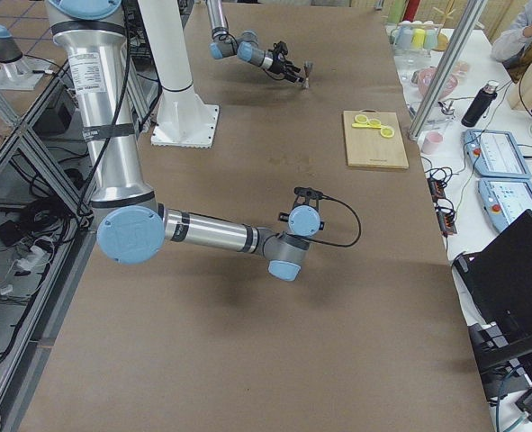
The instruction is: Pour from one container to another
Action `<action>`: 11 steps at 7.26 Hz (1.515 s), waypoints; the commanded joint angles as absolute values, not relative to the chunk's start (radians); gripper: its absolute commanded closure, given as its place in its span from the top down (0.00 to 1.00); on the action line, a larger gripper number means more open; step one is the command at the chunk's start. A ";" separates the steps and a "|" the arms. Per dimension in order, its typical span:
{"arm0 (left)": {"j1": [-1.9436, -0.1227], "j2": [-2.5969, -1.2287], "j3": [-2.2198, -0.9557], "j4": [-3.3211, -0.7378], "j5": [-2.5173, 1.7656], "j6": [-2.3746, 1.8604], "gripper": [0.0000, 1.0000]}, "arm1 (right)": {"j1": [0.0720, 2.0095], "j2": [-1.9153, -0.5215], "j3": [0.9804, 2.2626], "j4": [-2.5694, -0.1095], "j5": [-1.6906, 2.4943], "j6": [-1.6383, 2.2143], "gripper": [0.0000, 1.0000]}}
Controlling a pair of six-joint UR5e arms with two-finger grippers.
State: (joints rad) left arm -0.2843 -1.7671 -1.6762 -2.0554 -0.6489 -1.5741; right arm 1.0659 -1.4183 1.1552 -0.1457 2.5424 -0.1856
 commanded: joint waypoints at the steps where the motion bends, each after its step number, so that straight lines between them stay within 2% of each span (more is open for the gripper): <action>1: -0.310 -1.779 -1.654 -2.075 -0.634 -1.487 0.87 | 1.046 -1.417 1.154 -0.146 2.508 -0.186 0.96; 5: -0.334 -1.842 -1.571 -2.095 -0.634 -1.480 0.80 | 1.034 -1.388 1.131 -0.144 2.494 -0.186 0.96; 7: -0.342 -1.844 -1.568 -2.103 -0.632 -1.480 0.69 | 1.026 -1.390 1.124 -0.140 2.494 -0.186 0.96; 8: -0.342 -1.844 -1.568 -2.109 -0.632 -1.480 0.59 | 1.020 -1.388 1.120 -0.132 2.494 -0.186 0.96; 10: -0.342 -1.842 -1.568 -2.109 -0.634 -1.480 0.24 | 1.011 -1.388 1.118 -0.132 2.493 -0.186 0.96; 11: -0.342 -1.842 -1.575 -2.111 -0.632 -1.480 0.02 | 1.009 -1.382 1.114 -0.132 2.488 -0.186 0.96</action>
